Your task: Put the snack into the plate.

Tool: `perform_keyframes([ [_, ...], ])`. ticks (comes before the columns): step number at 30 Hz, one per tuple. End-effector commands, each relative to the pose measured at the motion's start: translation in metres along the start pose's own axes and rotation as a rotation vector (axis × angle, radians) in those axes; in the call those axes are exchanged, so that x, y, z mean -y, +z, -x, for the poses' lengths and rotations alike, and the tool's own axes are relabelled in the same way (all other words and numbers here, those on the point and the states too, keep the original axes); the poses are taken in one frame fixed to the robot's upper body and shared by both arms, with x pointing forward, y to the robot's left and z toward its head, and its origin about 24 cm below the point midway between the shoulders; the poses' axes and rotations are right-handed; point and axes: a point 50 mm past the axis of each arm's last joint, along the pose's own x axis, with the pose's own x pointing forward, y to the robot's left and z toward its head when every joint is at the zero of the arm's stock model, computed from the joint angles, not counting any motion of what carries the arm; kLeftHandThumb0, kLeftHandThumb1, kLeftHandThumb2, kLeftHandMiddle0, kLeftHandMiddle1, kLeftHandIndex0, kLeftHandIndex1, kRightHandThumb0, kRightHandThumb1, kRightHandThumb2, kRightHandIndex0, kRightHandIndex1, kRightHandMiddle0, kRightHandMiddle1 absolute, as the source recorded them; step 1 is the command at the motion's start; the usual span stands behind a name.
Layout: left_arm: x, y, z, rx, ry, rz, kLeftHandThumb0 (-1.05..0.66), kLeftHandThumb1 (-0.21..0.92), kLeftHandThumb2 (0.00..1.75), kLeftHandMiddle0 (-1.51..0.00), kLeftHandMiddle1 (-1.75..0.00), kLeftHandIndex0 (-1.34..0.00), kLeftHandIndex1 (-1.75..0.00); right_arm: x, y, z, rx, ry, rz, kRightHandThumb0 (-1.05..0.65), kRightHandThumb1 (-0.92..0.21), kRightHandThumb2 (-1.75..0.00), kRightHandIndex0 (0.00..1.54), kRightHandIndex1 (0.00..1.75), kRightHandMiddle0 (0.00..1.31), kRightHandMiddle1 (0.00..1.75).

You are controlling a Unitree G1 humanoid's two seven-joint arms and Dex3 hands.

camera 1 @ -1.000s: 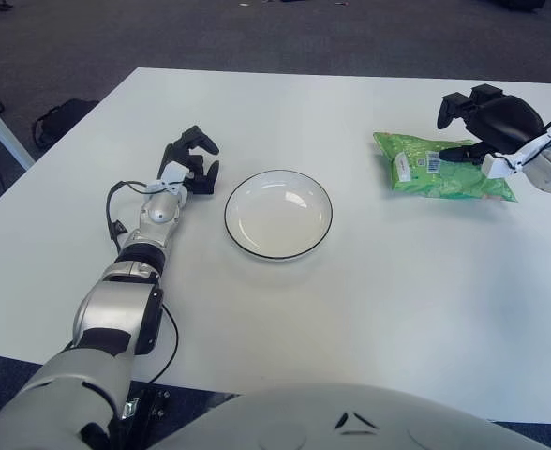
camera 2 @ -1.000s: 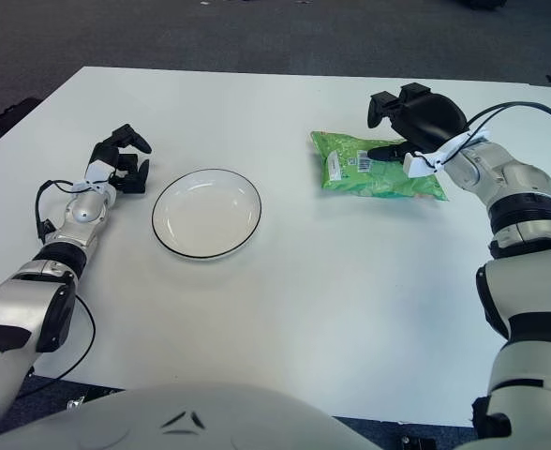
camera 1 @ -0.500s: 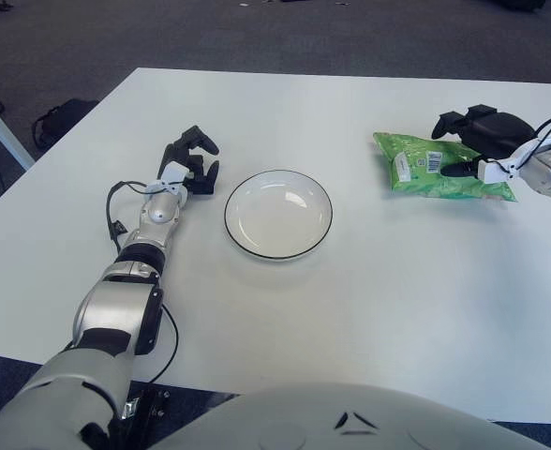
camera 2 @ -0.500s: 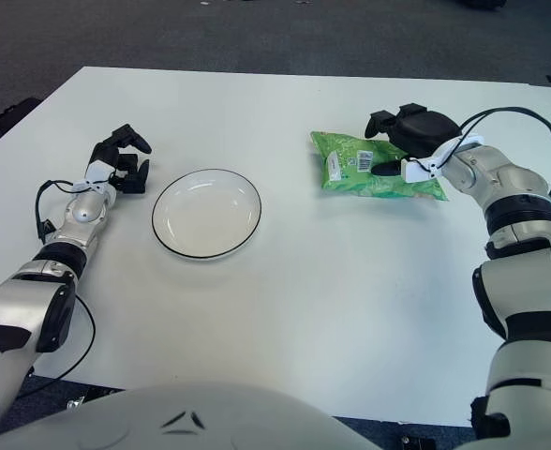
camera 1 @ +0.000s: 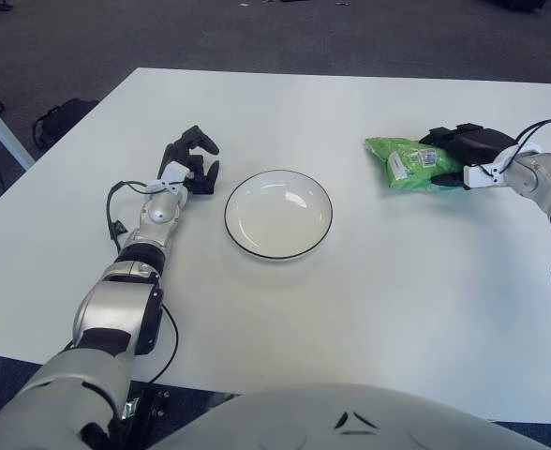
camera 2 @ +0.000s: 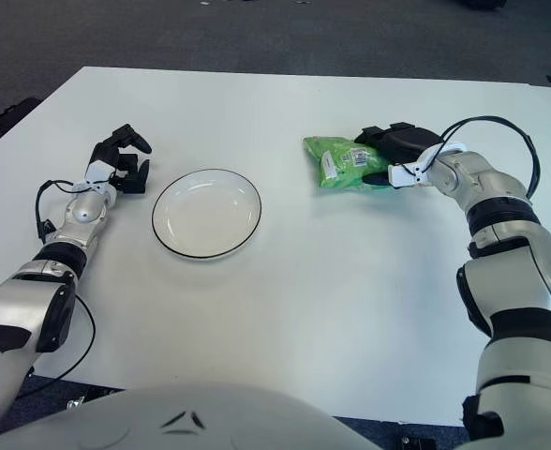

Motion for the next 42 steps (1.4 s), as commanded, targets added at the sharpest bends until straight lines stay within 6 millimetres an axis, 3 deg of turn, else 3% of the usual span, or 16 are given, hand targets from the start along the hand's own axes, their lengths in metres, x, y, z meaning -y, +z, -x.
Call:
perform_keyframes([
  [1, 0.015, -0.031, 0.028, -0.134, -0.056, -0.017, -0.48, 0.31, 1.33, -1.28, -1.75, -0.62, -1.75, -0.015, 0.005, -0.003, 0.008, 0.068, -0.011, -0.98, -0.92, -0.85, 0.0, 0.13, 0.0, 0.56],
  [12, 0.014, -0.031, 0.028, -0.134, -0.052, -0.043, -0.49, 0.3, 1.33, -1.28, -1.75, -0.62, -1.75, -0.023, 0.008, -0.003, 0.018, 0.125, -0.008, -0.98, -0.92, -0.87, 0.04, 0.11, 0.0, 0.61],
  [16, 0.014, -0.03, 0.028, -0.131, -0.048, -0.044, -0.49, 0.3, 1.33, -1.27, -1.75, -0.62, -1.75, -0.023, 0.009, -0.003, 0.032, 0.109, -0.003, -0.94, -0.92, -0.8, 0.01, 0.78, 0.0, 1.13],
  [17, 0.014, -0.03, 0.028, -0.128, -0.046, -0.046, -0.49, 0.3, 1.33, -1.27, -1.75, -0.63, -1.75, -0.023, 0.01, -0.003, 0.035, 0.1, 0.001, -0.89, -0.92, -0.75, 0.01, 1.09, 0.0, 1.31],
  [18, 0.014, -0.03, 0.028, -0.123, -0.046, -0.051, -0.49, 0.3, 1.33, -1.27, -1.75, -0.63, -1.75, -0.025, 0.01, -0.003, 0.034, 0.067, 0.016, -0.87, -0.92, -0.73, 0.01, 1.2, 0.0, 1.38],
  [19, 0.014, -0.03, 0.028, -0.121, -0.046, -0.055, -0.49, 0.3, 1.34, -1.27, -1.75, -0.63, -1.75, -0.026, 0.01, -0.002, 0.033, 0.043, 0.027, -0.56, -0.76, -0.87, 0.17, 1.38, 0.12, 1.51],
  [21, 0.015, -0.03, 0.028, -0.119, -0.048, -0.059, -0.49, 0.29, 1.34, -1.26, -1.75, -0.63, -1.75, -0.03, 0.01, -0.002, 0.025, -0.024, 0.046, -0.29, -0.58, -1.03, 0.35, 1.5, 0.26, 1.63],
  [23, 0.015, -0.03, 0.028, -0.12, -0.049, -0.061, -0.49, 0.29, 1.35, -1.26, -1.75, -0.63, -1.75, -0.031, 0.01, -0.002, 0.02, -0.068, 0.05, -0.12, -0.4, -1.19, 0.53, 1.52, 0.42, 1.7],
  [30, 0.015, -0.031, 0.028, -0.132, -0.056, -0.043, -0.49, 0.3, 1.33, -1.26, -1.75, -0.62, -1.75, -0.032, 0.01, -0.001, 0.0, -0.207, -0.009, -0.01, -0.16, -1.43, 0.76, 1.52, 0.56, 1.74],
  [35, 0.015, -0.031, 0.028, -0.136, -0.058, -0.025, -0.48, 0.31, 1.32, -1.26, -1.75, -0.62, -1.75, -0.026, 0.01, 0.002, 0.015, -0.273, -0.051, 0.0, -0.11, -1.51, 0.8, 1.6, 0.55, 1.75],
  [42, 0.015, -0.03, 0.027, -0.138, -0.061, -0.022, -0.48, 0.32, 1.31, -1.26, -1.75, -0.61, -1.75, -0.015, 0.013, 0.003, 0.027, -0.385, -0.106, 0.0, -0.13, -1.51, 0.78, 1.65, 0.53, 1.75],
])
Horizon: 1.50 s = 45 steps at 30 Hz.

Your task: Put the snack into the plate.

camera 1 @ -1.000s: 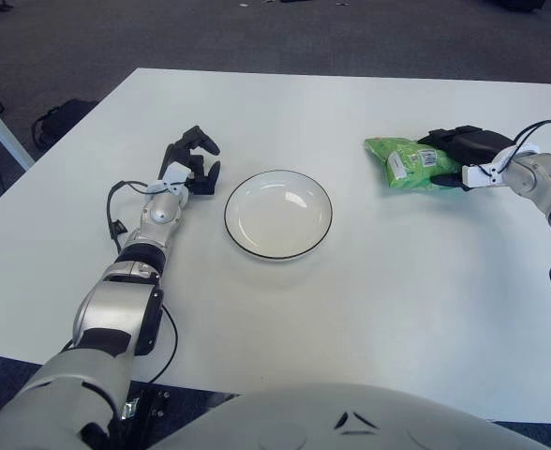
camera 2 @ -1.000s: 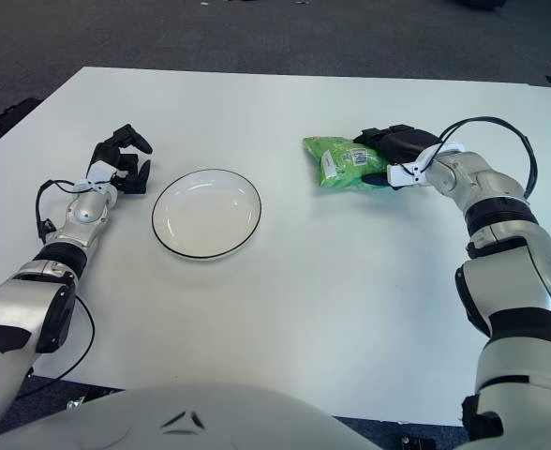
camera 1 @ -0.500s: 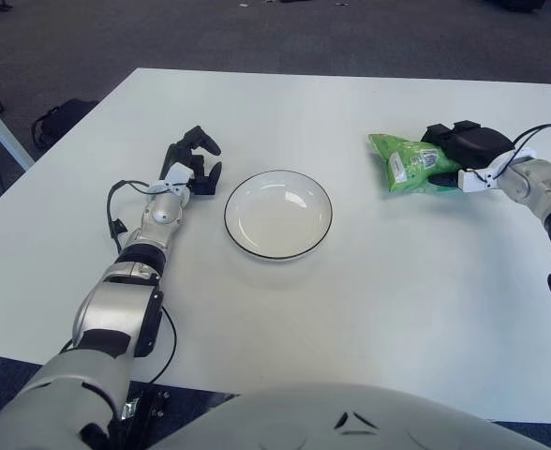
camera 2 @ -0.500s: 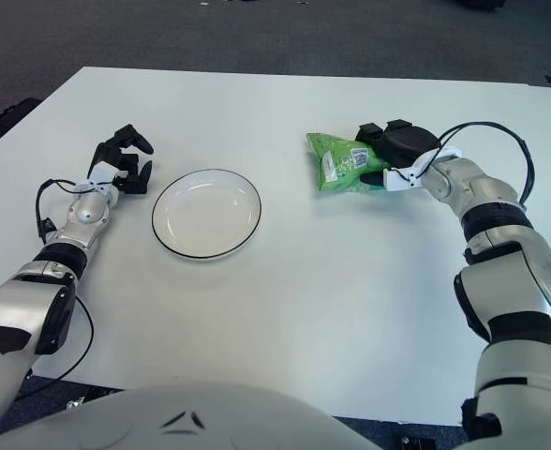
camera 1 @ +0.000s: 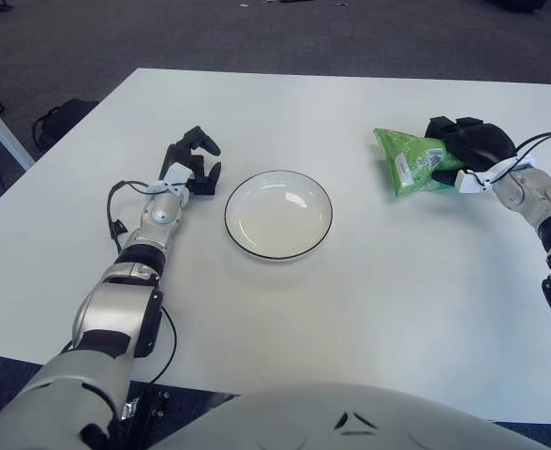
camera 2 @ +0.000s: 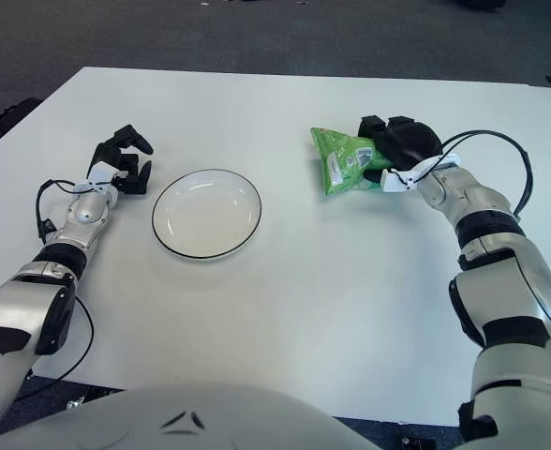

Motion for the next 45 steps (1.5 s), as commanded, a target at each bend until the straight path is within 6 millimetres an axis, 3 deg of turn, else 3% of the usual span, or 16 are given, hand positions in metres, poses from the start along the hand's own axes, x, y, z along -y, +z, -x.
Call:
perform_keyframes([
  [1, 0.014, -0.031, 0.027, -0.149, -0.061, 0.006, -0.48, 0.32, 1.31, -1.26, -1.75, -0.61, -1.75, -0.006, 0.004, 0.003, 0.014, -0.009, -0.032, 0.0, -0.13, -1.51, 0.78, 1.65, 0.53, 1.75],
  [16, 0.014, -0.032, 0.026, -0.167, -0.06, 0.016, -0.48, 0.33, 1.29, -1.24, -1.75, -0.6, -1.75, 0.041, 0.043, -0.031, 0.134, -0.242, -0.112, 0.0, -0.14, -1.52, 0.76, 1.71, 0.51, 1.75],
  [30, 0.016, -0.032, 0.025, -0.176, -0.032, 0.056, -0.47, 0.35, 1.27, -1.25, -1.75, -0.58, -1.75, 0.076, 0.114, -0.054, 0.297, -0.288, -0.182, 0.0, -0.09, -1.57, 0.8, 1.7, 0.54, 1.75],
  [36, 0.018, -0.031, 0.025, -0.177, -0.029, 0.061, -0.47, 0.36, 1.26, -1.25, -1.75, -0.58, -1.75, 0.082, 0.138, -0.059, 0.38, -0.321, -0.201, 0.0, -0.08, -1.6, 0.8, 1.73, 0.56, 1.75],
  [45, 0.02, -0.029, 0.024, -0.164, -0.022, 0.057, -0.47, 0.36, 1.26, -1.25, -1.75, -0.58, -1.75, 0.078, 0.163, -0.067, 0.506, -0.328, -0.199, 0.0, 0.05, -1.74, 0.87, 1.75, 0.68, 1.74],
])
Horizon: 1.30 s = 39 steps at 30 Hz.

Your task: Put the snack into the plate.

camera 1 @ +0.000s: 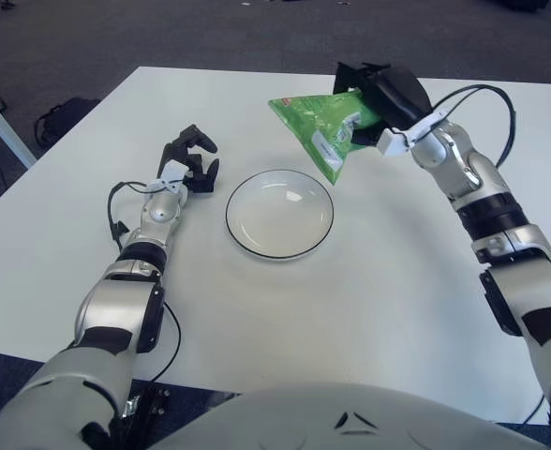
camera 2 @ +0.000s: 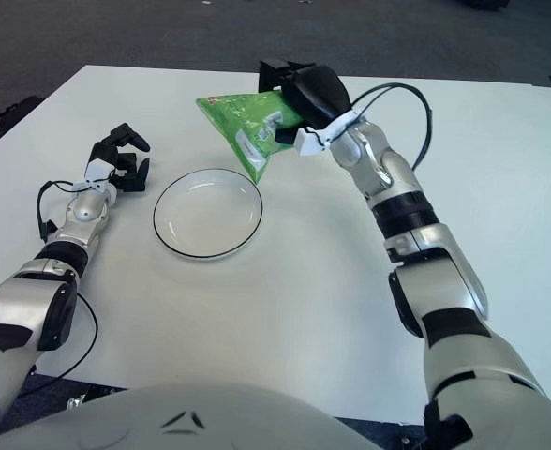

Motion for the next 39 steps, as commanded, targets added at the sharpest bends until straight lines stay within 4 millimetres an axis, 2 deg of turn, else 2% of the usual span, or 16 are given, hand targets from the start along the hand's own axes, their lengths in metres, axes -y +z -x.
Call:
perform_keyframes([
  [1, 0.017, -0.029, 0.026, -0.135, -0.043, -0.004, -0.47, 0.36, 1.26, -1.26, -1.75, -0.58, -1.75, 0.001, 0.008, -0.008, 0.058, -0.003, 0.015, 0.0, 0.06, -1.74, 0.87, 1.75, 0.69, 1.73],
  [5, 0.018, -0.029, 0.024, -0.143, -0.044, -0.014, -0.47, 0.35, 1.27, -1.26, -1.75, -0.58, -1.75, -0.007, 0.024, -0.012, 0.118, 0.041, 0.021, 0.0, 0.07, -1.74, 0.87, 1.75, 0.7, 1.73],
  [16, 0.02, -0.03, 0.024, -0.155, -0.047, 0.018, -0.47, 0.36, 1.26, -1.22, -1.75, -0.58, -1.75, -0.024, 0.039, -0.013, 0.242, 0.167, 0.001, 0.0, 0.07, -1.75, 0.87, 1.75, 0.71, 1.72],
  [21, 0.021, -0.03, 0.024, -0.161, -0.044, 0.038, -0.46, 0.36, 1.26, -1.21, -1.75, -0.58, -1.75, -0.048, 0.049, -0.007, 0.3, 0.223, -0.043, 0.0, 0.07, -1.75, 0.87, 1.75, 0.7, 1.73],
  [26, 0.022, -0.029, 0.024, -0.163, -0.042, 0.049, -0.47, 0.36, 1.27, -1.21, -1.75, -0.58, -1.75, -0.061, 0.054, -0.001, 0.332, 0.247, -0.061, 0.0, 0.06, -1.74, 0.87, 1.75, 0.7, 1.73],
  [30, 0.021, -0.03, 0.024, -0.164, -0.036, 0.038, -0.47, 0.35, 1.28, -1.23, -1.75, -0.59, -1.75, -0.065, 0.054, 0.001, 0.341, 0.28, -0.076, 0.0, 0.05, -1.73, 0.86, 1.75, 0.68, 1.74],
  [39, 0.021, -0.029, 0.024, -0.165, -0.024, 0.041, -0.47, 0.34, 1.28, -1.23, -1.75, -0.59, -1.75, -0.065, 0.053, 0.001, 0.357, 0.386, -0.072, 0.0, -0.06, -1.61, 0.8, 1.72, 0.58, 1.75],
])
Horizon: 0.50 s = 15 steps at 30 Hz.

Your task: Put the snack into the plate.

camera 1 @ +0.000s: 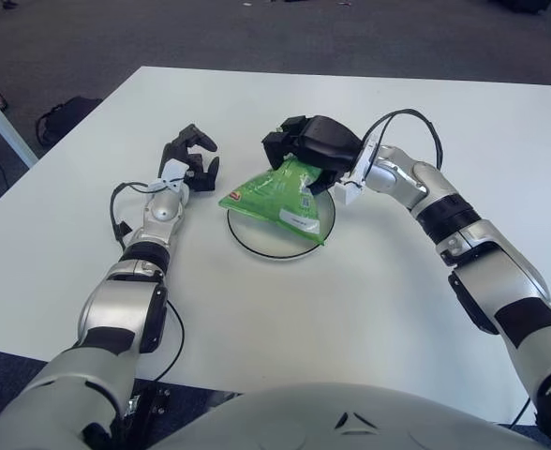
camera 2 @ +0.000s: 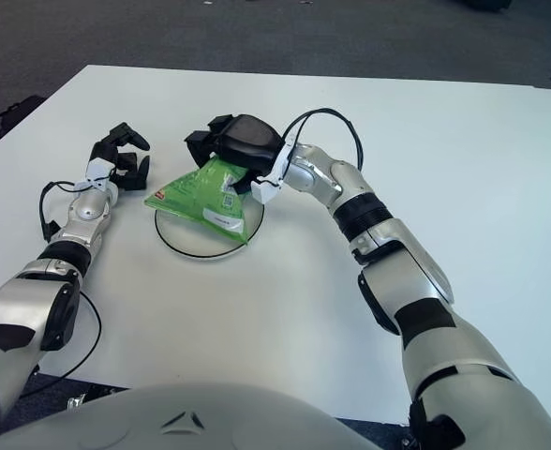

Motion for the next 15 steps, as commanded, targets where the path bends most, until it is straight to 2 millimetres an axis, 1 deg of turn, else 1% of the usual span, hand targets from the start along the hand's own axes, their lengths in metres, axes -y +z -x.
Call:
perform_keyframes([
  [1, 0.0157, -0.0309, 0.0251, -0.145, -0.044, 0.003, -0.47, 0.34, 1.28, -1.23, -1.75, -0.59, -1.75, -0.0063, -0.0035, 0.0041, -0.023, 0.079, -0.028, -0.01, -0.03, -1.62, 0.82, 1.73, 0.63, 1.69],
  [2, 0.0157, -0.031, 0.025, -0.146, -0.044, 0.002, -0.47, 0.34, 1.28, -1.23, -1.75, -0.59, -1.75, -0.0065, -0.0038, 0.0041, -0.03, 0.083, -0.039, -0.01, -0.01, -1.64, 0.84, 1.74, 0.66, 1.66],
  [4, 0.0153, -0.0313, 0.0249, -0.15, -0.045, 0.0, -0.47, 0.34, 1.28, -1.22, -1.75, -0.59, -1.75, -0.0068, -0.0044, 0.0036, -0.044, 0.089, -0.065, -0.01, -0.05, -1.58, 0.81, 1.74, 0.64, 1.62],
  [5, 0.015, -0.0315, 0.0248, -0.152, -0.045, 0.0, -0.47, 0.34, 1.28, -1.22, -1.75, -0.59, -1.75, -0.0071, -0.0047, 0.0033, -0.051, 0.092, -0.078, -0.01, -0.12, -1.5, 0.76, 1.74, 0.61, 1.6],
  [6, 0.0146, -0.0316, 0.0247, -0.154, -0.047, -0.004, -0.47, 0.34, 1.28, -1.22, -1.75, -0.59, -1.75, -0.0074, -0.0048, 0.0031, -0.054, 0.095, -0.099, -0.01, -0.15, -1.47, 0.74, 1.74, 0.59, 1.59],
  [7, 0.0145, -0.0317, 0.0246, -0.155, -0.048, -0.006, -0.47, 0.34, 1.28, -1.23, -1.75, -0.59, -1.75, -0.0075, -0.0049, 0.003, -0.056, 0.098, -0.114, -0.01, -0.22, -1.37, 0.68, 1.74, 0.56, 1.56],
  [8, 0.0144, -0.0317, 0.0245, -0.155, -0.05, -0.009, -0.47, 0.35, 1.28, -1.23, -1.75, -0.59, -1.75, -0.0075, -0.0048, 0.0031, -0.055, 0.1, -0.127, -0.01, -0.28, -1.3, 0.64, 1.75, 0.53, 1.54],
  [9, 0.0144, -0.0318, 0.0245, -0.155, -0.051, -0.011, -0.47, 0.35, 1.28, -1.23, -1.75, -0.59, -1.75, -0.0073, -0.0047, 0.0032, -0.054, 0.101, -0.137, -0.09, -0.34, -1.22, 0.56, 1.75, 0.52, 1.56],
  [10, 0.0139, -0.0321, 0.0244, -0.158, -0.054, -0.016, -0.47, 0.35, 1.28, -1.24, -1.75, -0.59, -1.75, -0.0069, -0.0044, 0.0037, -0.047, 0.1, -0.152, -0.2, -0.44, -1.08, 0.43, 1.75, 0.5, 1.58],
  [11, 0.0135, -0.0324, 0.0244, -0.16, -0.056, -0.019, -0.47, 0.35, 1.28, -1.24, -1.75, -0.59, -1.75, -0.0066, -0.0042, 0.0041, -0.042, 0.1, -0.164, -0.33, -0.41, -0.99, 0.28, 1.59, 0.32, 1.54],
  [12, 0.0132, -0.0328, 0.0244, -0.163, -0.057, -0.022, -0.47, 0.35, 1.28, -1.24, -1.75, -0.59, -1.75, -0.0058, -0.0036, 0.0051, -0.036, 0.1, -0.177, -0.38, -0.4, -0.96, 0.22, 1.54, 0.26, 1.52],
  [13, 0.0131, -0.033, 0.0244, -0.165, -0.058, -0.024, -0.47, 0.35, 1.28, -1.24, -1.75, -0.59, -1.75, -0.0051, -0.0032, 0.0058, -0.031, 0.101, -0.185, -0.45, -0.37, -0.93, 0.14, 1.34, 0.16, 1.41],
  [14, 0.0131, -0.0332, 0.0244, -0.167, -0.058, -0.029, -0.47, 0.35, 1.28, -1.24, -1.75, -0.59, -1.75, -0.003, -0.0022, 0.0069, -0.023, 0.107, -0.2, -0.49, -0.36, -0.9, 0.09, 1.2, 0.1, 1.34],
  [15, 0.0128, -0.0335, 0.0244, -0.169, -0.058, -0.033, -0.47, 0.35, 1.28, -1.25, -1.75, -0.59, -1.75, -0.0017, -0.0014, 0.0073, -0.017, 0.112, -0.211, -0.53, -0.35, -0.89, 0.06, 0.93, 0.07, 1.17],
])
